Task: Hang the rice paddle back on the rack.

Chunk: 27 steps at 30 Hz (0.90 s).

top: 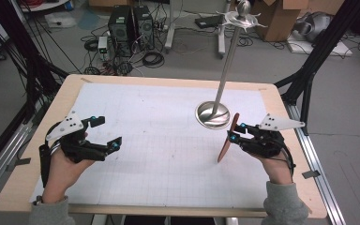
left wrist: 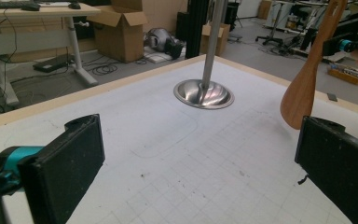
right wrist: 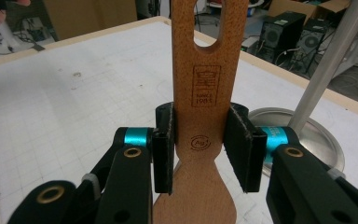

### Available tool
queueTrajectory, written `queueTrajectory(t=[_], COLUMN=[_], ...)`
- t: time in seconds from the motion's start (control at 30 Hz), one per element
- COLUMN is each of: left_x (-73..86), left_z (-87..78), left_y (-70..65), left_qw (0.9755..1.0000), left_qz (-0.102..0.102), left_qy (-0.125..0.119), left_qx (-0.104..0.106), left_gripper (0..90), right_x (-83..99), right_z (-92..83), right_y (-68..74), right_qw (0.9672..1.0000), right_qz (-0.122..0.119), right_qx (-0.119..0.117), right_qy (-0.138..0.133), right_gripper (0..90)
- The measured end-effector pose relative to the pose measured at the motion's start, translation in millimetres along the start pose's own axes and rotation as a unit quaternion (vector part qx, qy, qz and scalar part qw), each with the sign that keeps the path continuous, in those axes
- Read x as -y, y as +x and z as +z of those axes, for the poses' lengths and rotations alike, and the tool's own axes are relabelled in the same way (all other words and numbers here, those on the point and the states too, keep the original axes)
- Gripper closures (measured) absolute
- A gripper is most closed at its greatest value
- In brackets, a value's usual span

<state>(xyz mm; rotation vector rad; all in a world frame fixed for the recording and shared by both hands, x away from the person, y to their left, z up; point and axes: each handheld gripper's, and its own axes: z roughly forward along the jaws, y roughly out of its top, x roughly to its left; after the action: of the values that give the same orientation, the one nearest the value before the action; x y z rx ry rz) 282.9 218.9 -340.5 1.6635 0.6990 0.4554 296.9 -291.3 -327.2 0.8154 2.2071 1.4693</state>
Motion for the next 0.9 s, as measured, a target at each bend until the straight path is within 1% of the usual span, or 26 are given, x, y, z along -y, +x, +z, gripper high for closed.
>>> queueTrajectory(t=[0.07,0.17,0.2,0.33,0.47,0.5,0.6,0.63,0.67,0.7,0.73,0.8,0.87,0.9], left_x=[0.6,2.6,3.3,4.4,4.7,4.8,5.3,4.7,4.1,3.2,2.5,2.8,4.3,5.0], left_z=[1.4,5.3,6.2,8.1,8.9,9.1,9.8,9.9,9.8,10.0,10.1,10.4,11.4,11.6], left_y=[-0.7,-1.3,-1.4,-1.9,-3.1,-3.0,-2.6,-3.0,-3.6,-4.6,-5.5,-5.4,-4.7,-4.4], left_qw=[1.0000,1.0000,0.9999,0.9999,0.9999,0.9999,0.9999,0.9998,0.9998,0.9998,0.9998,0.9998,0.9998,0.9998], left_qz=[-0.005,-0.002,-0.003,-0.003,-0.002,-0.001,-0.005,-0.010,-0.009,-0.006,-0.004,-0.005,-0.005,-0.007], left_qy=[-0.004,0.005,0.007,0.012,0.013,0.014,0.014,0.011,0.009,0.007,0.008,0.006,0.009,0.012], left_qx=[0.004,0.006,0.006,0.007,0.007,0.007,0.008,0.014,0.016,0.016,0.017,0.019,0.014,0.013], left_gripper=[1.8,1.8,1.8,1.8,1.8,1.8,1.8,1.8,1.8,1.8,1.8,1.8,1.8,1.8], right_x=[-1.2,-4.2,-5.5,-11.8,-16.7,-17.7,-20.2,-22.0,-22.0,-23.5,-23.5,-23.9,-24.1,-24.2], right_z=[-0.8,-3.3,-4.5,-8.6,-10.4,-10.8,-11.7,-13.4,-13.4,-14.8,-14.8,-16.4,-16.9,-16.8], right_y=[-3.8,-7.7,-8.1,-10.4,-19.0,-21.8,-30.8,-36.9,-36.9,-41.1,-41.1,-45.7,-49.6,-52.0], right_qw=[1.0000,0.9998,0.9995,0.9990,0.9989,0.9990,0.9990,0.9989,0.9989,0.9989,0.9989,0.9985,0.9981,0.9982], right_qz=[-0.003,-0.018,-0.027,-0.043,-0.040,-0.039,-0.038,-0.038,-0.038,-0.031,-0.031,-0.028,-0.026,-0.024], right_qx=[0.000,0.003,0.005,-0.001,-0.010,-0.013,-0.014,-0.019,-0.019,-0.021,-0.021,-0.024,-0.020,-0.018], right_qy=[-0.002,-0.010,-0.014,-0.015,-0.022,-0.020,-0.017,-0.021,-0.021,-0.027,-0.027,-0.040,-0.051,-0.052], right_gripper=[64.8,64.8,64.8,64.7,64.8,64.7,64.8,64.8,64.8,64.7,64.7,64.7,64.8,64.8])
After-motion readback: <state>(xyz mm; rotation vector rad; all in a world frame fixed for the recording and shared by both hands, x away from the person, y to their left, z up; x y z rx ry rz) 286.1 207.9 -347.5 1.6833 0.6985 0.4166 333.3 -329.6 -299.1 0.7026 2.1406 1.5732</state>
